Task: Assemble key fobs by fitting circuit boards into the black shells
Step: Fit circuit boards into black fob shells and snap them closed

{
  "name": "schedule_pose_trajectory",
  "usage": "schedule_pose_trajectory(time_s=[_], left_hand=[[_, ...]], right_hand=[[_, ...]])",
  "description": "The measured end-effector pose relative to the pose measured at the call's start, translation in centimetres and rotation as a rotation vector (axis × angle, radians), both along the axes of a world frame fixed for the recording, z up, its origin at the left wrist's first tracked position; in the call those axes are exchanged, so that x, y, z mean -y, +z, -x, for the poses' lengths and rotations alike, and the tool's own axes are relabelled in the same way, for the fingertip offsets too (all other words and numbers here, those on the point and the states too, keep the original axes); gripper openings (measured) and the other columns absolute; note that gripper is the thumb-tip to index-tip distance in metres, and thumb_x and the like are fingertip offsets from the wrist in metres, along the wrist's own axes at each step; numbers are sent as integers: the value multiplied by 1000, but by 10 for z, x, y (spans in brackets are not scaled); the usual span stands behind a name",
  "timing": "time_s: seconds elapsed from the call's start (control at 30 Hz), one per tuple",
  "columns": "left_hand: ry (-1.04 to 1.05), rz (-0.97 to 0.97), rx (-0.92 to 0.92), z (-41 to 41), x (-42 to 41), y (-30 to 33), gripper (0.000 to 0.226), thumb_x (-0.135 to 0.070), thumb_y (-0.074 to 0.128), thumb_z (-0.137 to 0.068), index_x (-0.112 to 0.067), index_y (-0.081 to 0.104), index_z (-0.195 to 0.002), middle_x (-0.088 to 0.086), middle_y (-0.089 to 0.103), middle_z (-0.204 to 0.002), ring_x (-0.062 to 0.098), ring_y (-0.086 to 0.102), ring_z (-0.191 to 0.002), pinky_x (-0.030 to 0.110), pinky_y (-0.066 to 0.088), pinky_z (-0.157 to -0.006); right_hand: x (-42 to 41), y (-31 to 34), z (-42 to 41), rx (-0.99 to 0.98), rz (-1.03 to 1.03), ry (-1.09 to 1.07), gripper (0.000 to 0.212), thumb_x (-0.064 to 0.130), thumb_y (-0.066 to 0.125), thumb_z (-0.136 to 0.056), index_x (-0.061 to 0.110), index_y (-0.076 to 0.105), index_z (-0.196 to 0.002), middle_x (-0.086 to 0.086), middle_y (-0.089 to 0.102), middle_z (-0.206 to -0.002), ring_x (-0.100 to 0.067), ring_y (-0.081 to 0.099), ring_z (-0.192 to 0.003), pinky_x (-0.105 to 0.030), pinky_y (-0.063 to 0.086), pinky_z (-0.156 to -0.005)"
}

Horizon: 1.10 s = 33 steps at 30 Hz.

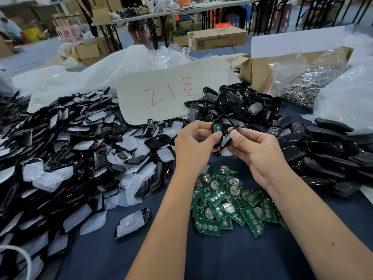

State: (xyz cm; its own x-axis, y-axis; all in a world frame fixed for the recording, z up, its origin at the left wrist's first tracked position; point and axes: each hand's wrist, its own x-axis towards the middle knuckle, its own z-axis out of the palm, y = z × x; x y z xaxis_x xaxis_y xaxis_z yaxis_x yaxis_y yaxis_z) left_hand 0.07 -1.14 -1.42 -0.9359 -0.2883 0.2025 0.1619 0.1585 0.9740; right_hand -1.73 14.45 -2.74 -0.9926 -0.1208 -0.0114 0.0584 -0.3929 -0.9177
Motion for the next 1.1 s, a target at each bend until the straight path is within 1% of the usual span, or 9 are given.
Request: schedule_pose_trajectory(time_s=[0.1,0.23,0.4,0.53,0.7,0.83,0.93,1.03,1.1], left_hand=[[-3,185,-61,-1,-7,1,14,-18,83,-86,-30,78,-88,-12,77,-80,4,72,-80,21,57,-78],[-47,279,-44,-1,-11,2,17,-14,77,-92,-15,81,-108,-6,78,-99,4,71,-89,21,57,-83],[-119,409,-84,-4,-8,2,29,-9,78,-88,-21,79,-115,-10,73,-102,-8,63,-84,10,51,-75],[-127,468,-93,-5,-9,0,32,-13,83,-82,-29,80,-110,-17,67,-88,-9,58,-77,6,45,-69],[-81,447,-50,-4,-6,-4,20,-19,83,-83,-32,82,-98,-13,68,-80,6,62,-73,28,53,-68],[-72,379,1,-2,-1,-6,27,-15,86,-81,-34,82,-101,-10,70,-82,3,59,-72,20,50,-69],[-77,379,15,-1,4,-6,32,-8,89,-76,-29,83,-98,-14,72,-85,-1,63,-77,10,48,-70],[-92,364,22,-1,6,-6,34,-1,91,-72,-21,83,-98,-8,76,-88,2,67,-79,12,51,-73],[-108,340,28,-2,6,-7,33,1,91,-71,-19,83,-96,-4,76,-87,2,67,-76,13,52,-72]], right_hand=[[1,0,-1,1,-28,-47,13,24,81,-71,20,85,-82,-3,79,-87,-11,73,-79,-28,63,-81],[2,0,-1,5,-78,-127,8,13,83,-81,20,83,-80,-6,80,-88,-14,75,-81,-24,61,-73],[3,-3,0,-62,-202,-180,9,16,85,-84,25,85,-84,-7,81,-89,-26,78,-88,-32,64,-76],[4,-6,0,-85,-353,-264,28,38,92,-75,18,82,-92,-5,80,-83,-32,78,-81,-53,64,-80],[4,-6,-1,-161,-598,-338,53,72,84,-60,23,77,-80,4,76,-72,-19,76,-72,-50,64,-74],[-1,-8,2,-171,-570,-206,42,56,87,-72,30,76,-104,2,77,-91,-24,75,-83,-49,64,-73],[-10,-4,4,-271,-484,-41,34,22,81,-90,37,74,-120,1,75,-105,-22,69,-77,-29,58,-62],[-13,-2,3,-353,-496,33,28,8,79,-90,30,80,-107,0,77,-88,-10,62,-64,-23,53,-64],[-14,-3,3,-361,-492,29,23,9,82,-88,28,81,-100,-3,76,-78,-10,64,-67,-28,55,-65]])
